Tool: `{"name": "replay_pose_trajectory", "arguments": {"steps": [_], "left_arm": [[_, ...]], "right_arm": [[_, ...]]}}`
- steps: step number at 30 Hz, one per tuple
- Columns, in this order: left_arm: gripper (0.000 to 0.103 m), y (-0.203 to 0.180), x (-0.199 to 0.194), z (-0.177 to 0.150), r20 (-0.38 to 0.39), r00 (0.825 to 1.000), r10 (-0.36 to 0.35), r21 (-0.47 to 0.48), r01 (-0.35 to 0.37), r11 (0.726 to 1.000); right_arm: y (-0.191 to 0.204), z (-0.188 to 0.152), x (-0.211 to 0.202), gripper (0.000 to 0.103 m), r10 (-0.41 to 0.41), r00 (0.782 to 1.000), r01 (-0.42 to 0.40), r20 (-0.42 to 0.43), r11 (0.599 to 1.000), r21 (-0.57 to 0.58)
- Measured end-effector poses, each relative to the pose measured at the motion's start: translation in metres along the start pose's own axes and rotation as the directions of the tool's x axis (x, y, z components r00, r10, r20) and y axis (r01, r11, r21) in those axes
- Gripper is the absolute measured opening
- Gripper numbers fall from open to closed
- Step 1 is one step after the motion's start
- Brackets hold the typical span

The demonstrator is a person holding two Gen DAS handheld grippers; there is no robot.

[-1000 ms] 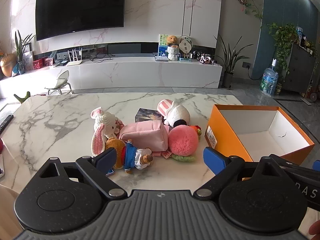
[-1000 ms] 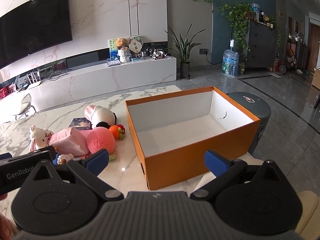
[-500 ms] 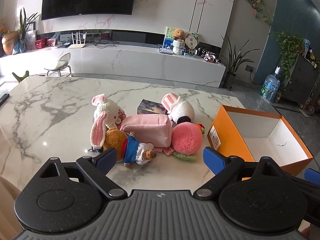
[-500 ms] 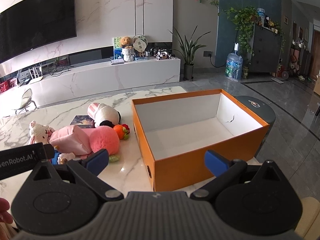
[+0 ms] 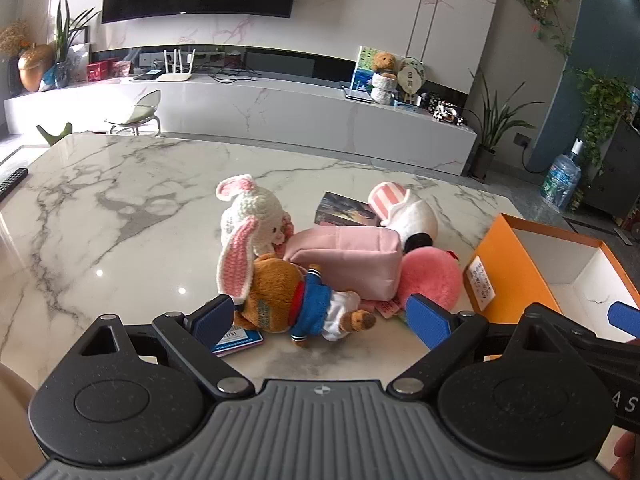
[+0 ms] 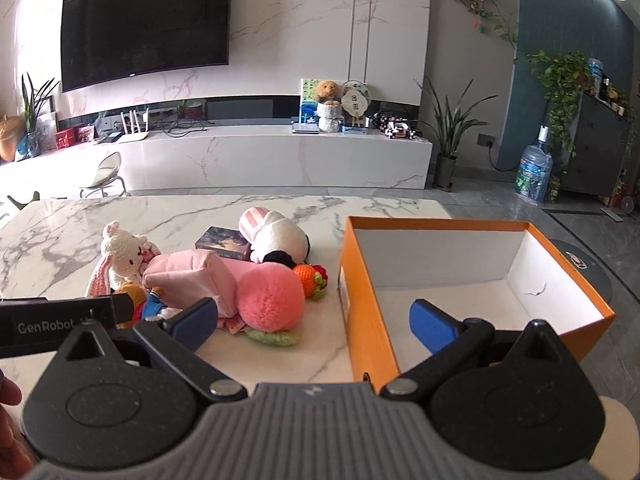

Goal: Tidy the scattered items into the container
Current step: 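Grasp the white crochet bunny with the left tool while the right tool grasps the pink bag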

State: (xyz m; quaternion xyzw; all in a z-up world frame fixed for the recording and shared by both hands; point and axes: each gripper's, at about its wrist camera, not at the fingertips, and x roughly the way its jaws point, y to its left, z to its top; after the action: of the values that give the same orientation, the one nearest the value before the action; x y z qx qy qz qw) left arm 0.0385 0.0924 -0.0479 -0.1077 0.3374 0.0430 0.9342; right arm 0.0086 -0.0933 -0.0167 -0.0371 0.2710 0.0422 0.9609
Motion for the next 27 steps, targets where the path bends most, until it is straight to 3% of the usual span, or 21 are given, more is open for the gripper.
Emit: {"name": "replay_pose_trajectory", "arguments": {"steps": [4, 8, 14, 23, 27], "left_arm": [[0.103, 0.009, 0.013, 0.009, -0.026, 1.000, 0.018, -0.021, -0.018, 1.000], [0.096, 0.015, 0.029, 0.015, -0.043, 0.999, 0.029, 0.005, -0.029, 1.000], [0.076, 0.020, 0.059, 0.023, -0.091, 0.995, 0.045, 0.038, -0.041, 0.998], [0.073, 0.033, 0.101, 0.041, -0.113, 0.990, 0.079, 0.041, -0.075, 0.996], [0.063, 0.039, 0.118, 0.044, -0.133, 0.987, 0.092, 0.049, -0.086, 0.995]], "right_arm": [[0.007, 0.004, 0.019, 0.103, 0.041, 0.999, -0.042, -0.020, 0.999, -0.027], [0.014, 0.008, 0.043, 0.100, 0.066, 0.997, -0.068, -0.050, 0.997, -0.047], [0.025, 0.013, 0.080, 0.085, 0.103, 0.990, -0.112, -0.096, 0.990, -0.086], [0.054, 0.020, 0.126, 0.084, 0.199, 0.972, -0.218, -0.128, 0.962, -0.163], [0.066, 0.019, 0.142, 0.084, 0.218, 0.968, -0.242, -0.127, 0.945, -0.219]]}}
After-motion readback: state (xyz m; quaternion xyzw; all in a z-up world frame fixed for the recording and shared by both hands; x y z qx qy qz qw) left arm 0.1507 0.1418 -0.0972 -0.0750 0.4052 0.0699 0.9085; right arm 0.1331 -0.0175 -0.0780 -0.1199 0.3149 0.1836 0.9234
